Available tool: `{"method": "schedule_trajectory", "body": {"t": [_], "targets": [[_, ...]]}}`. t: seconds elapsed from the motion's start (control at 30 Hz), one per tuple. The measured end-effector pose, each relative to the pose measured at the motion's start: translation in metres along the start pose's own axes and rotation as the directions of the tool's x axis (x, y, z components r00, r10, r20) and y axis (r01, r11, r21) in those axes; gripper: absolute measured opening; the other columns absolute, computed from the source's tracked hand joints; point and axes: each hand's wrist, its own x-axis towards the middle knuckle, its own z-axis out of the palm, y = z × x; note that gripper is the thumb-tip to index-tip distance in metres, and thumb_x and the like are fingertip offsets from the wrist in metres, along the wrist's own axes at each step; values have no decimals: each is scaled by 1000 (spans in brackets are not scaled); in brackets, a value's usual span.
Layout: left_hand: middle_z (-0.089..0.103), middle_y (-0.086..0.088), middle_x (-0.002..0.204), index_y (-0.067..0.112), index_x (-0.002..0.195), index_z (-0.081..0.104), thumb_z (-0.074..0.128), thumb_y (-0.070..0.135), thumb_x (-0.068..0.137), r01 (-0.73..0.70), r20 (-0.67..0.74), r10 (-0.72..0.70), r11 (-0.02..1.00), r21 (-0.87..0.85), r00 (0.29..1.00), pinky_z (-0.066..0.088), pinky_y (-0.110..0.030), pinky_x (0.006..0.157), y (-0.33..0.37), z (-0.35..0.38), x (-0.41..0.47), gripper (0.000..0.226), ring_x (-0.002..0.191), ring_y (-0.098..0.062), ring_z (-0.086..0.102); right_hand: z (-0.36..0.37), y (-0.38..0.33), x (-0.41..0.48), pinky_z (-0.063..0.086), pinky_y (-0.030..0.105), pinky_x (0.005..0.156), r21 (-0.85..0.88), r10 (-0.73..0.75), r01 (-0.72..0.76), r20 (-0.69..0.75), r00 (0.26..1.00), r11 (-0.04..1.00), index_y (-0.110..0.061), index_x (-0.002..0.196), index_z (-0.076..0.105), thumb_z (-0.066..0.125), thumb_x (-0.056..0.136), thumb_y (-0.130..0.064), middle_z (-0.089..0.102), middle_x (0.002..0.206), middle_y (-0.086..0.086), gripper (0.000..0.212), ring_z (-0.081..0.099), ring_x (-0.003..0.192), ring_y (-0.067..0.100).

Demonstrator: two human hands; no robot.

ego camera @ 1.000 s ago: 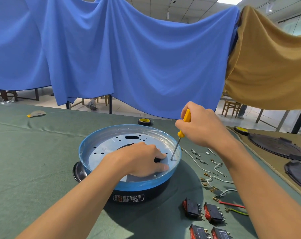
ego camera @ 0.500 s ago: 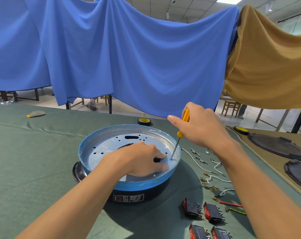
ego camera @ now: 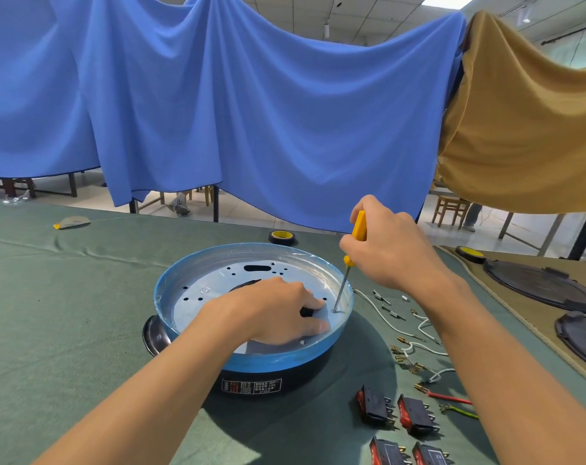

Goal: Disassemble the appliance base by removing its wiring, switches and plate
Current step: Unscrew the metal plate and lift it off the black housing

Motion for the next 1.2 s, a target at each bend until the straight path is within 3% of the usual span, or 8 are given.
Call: {"method": "schedule_trajectory", "body": {"t": [0.33, 0.43, 0.53, 0.63, 0.77, 0.87, 1.0, 1.2], "targets": [[57, 1, 135, 27, 130, 55, 39, 56, 96, 9, -3, -9, 1000, -6, 1000, 42, -46, 101, -1, 1, 0, 47, 117, -26, 53, 11, 1, -1, 36, 34, 58, 86, -170, 174, -58, 984, 981, -23, 110, 44, 48, 93, -31, 41, 56, -6, 19, 44, 58, 16], [58, 0, 134, 27, 127, 56, 39, 57, 96, 16, -12, -16, 1000, -5, 1000, 42, -47, 101, -1, 1, 1, 47, 118, -27, 52, 16, -2, -6, 42, 34, 50, -80, -270, 259, -191, 944, 962, -21, 98, 41, 49, 97, -43, 39, 53, -6, 23, 47, 52, 20], [60, -1, 131, 26, 127, 57, 39, 56, 96, 7, -16, -7, 1000, -9, 1000, 43, -45, 99, -1, 3, 1, 47, 117, -27, 54, 19, -1, -7, 50, 41, 54, -153, -258, 229, -217, 941, 961, -20, 97, 35, 50, 96, -30, 45, 55, 0, 18, 51, 52, 28], [64, 6, 109, 33, 132, 54, 43, 55, 95, -10, -61, 7, 999, -50, 998, 44, -35, 81, -1, 5, 1, 44, 99, -21, 58, 17, -1, -4, 50, 46, 62, -35, -147, 144, -112, 983, 989, -22, 104, 29, 47, 93, -25, 50, 62, 3, 21, 54, 60, 29], [41, 20, 76, 46, 130, 50, 48, 53, 94, -30, -113, 20, 995, -94, 993, 35, -29, 71, 0, 4, 3, 37, 73, -11, 48, 11, 1, -2, 44, 42, 60, -30, -71, 71, -14, 997, 997, -22, 99, 25, 45, 90, -27, 51, 67, 6, 23, 53, 64, 31], [51, 14, 87, 47, 129, 52, 48, 55, 93, 4, -105, -15, 995, -101, 994, 37, -31, 76, 1, 2, 2, 38, 80, -12, 48, 6, 1, -1, 34, 36, 54, -90, -88, 82, -65, 994, 993, -18, 92, 32, 52, 92, -41, 48, 67, 5, 30, 50, 66, 31], [53, 7, 137, 49, 133, 50, 43, 59, 93, 48, -43, -51, 996, -77, 998, 42, -41, 99, 3, 0, 1, 42, 111, -21, 52, 4, -4, -1, 42, 39, 63, -11, -106, 105, -100, 989, 994, -19, 89, 44, 56, 90, -50, 55, 76, 7, 33, 52, 76, 33], [57, 2, 133, 36, 120, 63, 38, 56, 95, 104, -48, -104, 995, -2, 993, 41, -48, 99, 9, -1, 3, 41, 117, -29, 53, 5, -7, -1, 46, 41, 65, 47, -117, 119, -45, 992, 992, -23, 103, 35, 49, 88, -28, 55, 70, 4, 21, 56, 73, 32]]}}
